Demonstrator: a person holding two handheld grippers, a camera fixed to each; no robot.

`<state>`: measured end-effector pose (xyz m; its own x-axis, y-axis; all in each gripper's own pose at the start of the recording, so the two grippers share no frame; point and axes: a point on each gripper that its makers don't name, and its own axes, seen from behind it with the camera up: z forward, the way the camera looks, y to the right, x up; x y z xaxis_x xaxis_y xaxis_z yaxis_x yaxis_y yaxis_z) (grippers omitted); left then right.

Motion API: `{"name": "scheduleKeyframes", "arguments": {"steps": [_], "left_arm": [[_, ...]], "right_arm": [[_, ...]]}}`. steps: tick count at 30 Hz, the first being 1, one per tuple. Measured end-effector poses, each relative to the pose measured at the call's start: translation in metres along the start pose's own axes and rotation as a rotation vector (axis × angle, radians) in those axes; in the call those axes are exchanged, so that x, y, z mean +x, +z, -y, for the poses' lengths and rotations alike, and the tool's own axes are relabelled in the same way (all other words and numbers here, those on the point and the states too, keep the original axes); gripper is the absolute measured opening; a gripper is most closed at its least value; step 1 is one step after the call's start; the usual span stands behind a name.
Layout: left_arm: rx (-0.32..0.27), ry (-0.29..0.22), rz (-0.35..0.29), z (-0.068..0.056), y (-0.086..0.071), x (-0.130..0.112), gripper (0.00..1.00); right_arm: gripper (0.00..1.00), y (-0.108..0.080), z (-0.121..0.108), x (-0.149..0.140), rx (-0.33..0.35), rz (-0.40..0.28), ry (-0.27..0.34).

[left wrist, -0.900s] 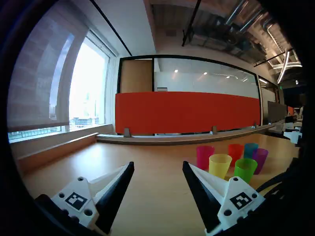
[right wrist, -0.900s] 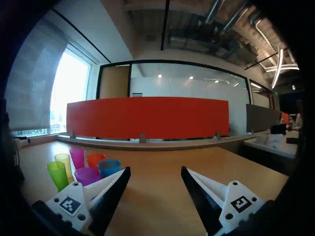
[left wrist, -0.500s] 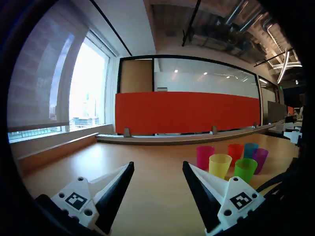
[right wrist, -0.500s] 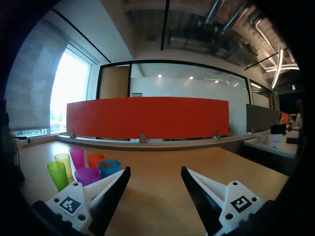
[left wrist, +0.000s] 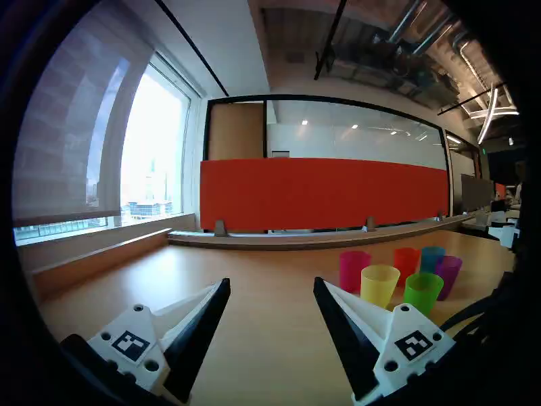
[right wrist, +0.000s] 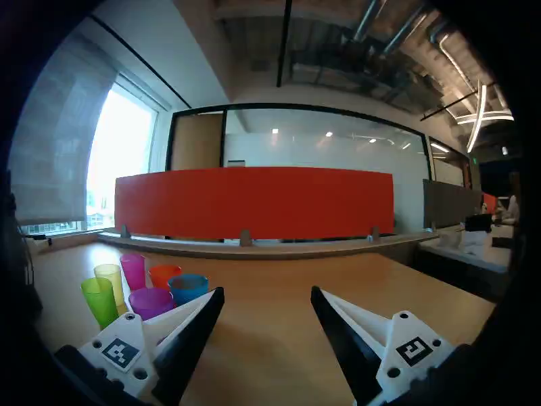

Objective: Pour water

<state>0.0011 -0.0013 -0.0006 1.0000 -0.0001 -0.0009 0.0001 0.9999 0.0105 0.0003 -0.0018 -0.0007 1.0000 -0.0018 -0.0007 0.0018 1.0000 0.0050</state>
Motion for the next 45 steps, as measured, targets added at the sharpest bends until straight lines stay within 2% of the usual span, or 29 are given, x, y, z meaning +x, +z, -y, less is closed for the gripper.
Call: {"name": "scheduleKeyframes", "arguments": {"steps": [6, 12, 18, 27, 33, 45], "left_arm": [[-0.008, 0.0, 0.002, -0.001, 0.001, -0.001, 0.91], [-0.012, 0.014, 0.005, -0.002, 0.002, 0.003, 0.91], [-0.04, 0.021, -0.008, -0.01, 0.005, 0.024, 0.91], [-0.092, 0.01, -0.008, -0.022, 0.011, 0.058, 0.91], [-0.129, 0.005, -0.003, -0.031, 0.014, 0.082, 0.91], [-0.143, 0.005, 0.008, -0.029, 0.024, 0.121, 0.91]], "right_arm": [[0.99, 0.001, -0.001, -0.001, 0.002, -0.005, -0.003], [0.99, 0.002, -0.003, 0.02, 0.004, -0.035, -0.004], [0.99, 0.004, 0.0, 0.038, 0.021, -0.029, -0.011], [0.99, 0.007, 0.013, 0.071, 0.054, -0.033, -0.067], [1.0, 0.012, 0.015, 0.097, 0.063, -0.029, -0.063], [1.0, 0.022, 0.006, 0.138, 0.066, -0.019, -0.029]]}}
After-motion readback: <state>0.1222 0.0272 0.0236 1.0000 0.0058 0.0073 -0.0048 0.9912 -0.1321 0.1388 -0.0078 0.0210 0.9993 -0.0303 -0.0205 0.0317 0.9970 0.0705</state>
